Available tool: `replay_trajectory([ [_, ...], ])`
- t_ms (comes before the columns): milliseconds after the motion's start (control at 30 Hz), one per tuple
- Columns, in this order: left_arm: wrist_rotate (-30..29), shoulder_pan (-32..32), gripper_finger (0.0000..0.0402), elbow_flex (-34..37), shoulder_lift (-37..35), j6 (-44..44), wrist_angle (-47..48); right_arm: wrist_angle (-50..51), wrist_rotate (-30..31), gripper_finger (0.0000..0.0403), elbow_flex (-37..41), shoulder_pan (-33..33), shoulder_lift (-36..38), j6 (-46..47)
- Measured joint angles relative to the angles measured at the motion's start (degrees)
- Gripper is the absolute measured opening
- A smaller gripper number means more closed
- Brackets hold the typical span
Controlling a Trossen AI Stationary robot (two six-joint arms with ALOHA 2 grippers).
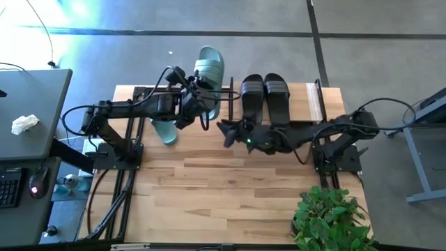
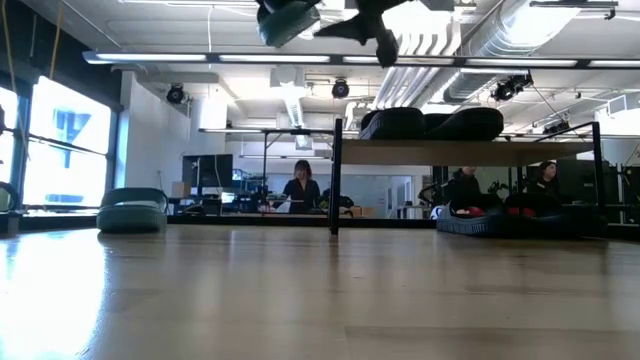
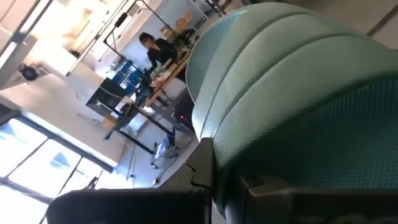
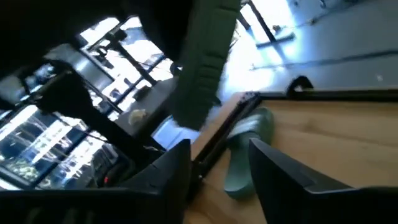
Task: Pick and place slides into the shelf
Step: Put the green slipper under the shelf
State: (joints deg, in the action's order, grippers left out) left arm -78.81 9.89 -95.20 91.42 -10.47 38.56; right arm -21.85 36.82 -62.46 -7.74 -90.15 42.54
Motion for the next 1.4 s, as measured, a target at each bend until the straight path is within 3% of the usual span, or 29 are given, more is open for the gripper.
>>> replay_trajectory([
  [133,-0.3,0.2,0.0,0.0,0.1,0.3,0.4,1.8,-2.2,0.019,-0.9,1.3,0.0,6.5],
  [267,-0.3,0.2,0.0,0.0,0.1,1.8,0.4,-2.5,-3.7,0.0213,-0.9,1.6,0.2,7.0],
  [967,4.8,0.2,0.0,0.0,0.8,4.9,-2.9,-3.6,-6.1,0.0215,-0.9,6.1,0.2,10.6],
  [1167,7.4,0.2,0.0,0.0,0.7,4.9,-4.8,-2.8,-7.5,0.0177,-0.9,6.8,0.1,11.1],
  [1400,7.6,0.2,0.0,0.0,0.7,4.3,-5.1,-2.1,-6.8,0.0075,-1.0,6.9,0.0,8.8],
])
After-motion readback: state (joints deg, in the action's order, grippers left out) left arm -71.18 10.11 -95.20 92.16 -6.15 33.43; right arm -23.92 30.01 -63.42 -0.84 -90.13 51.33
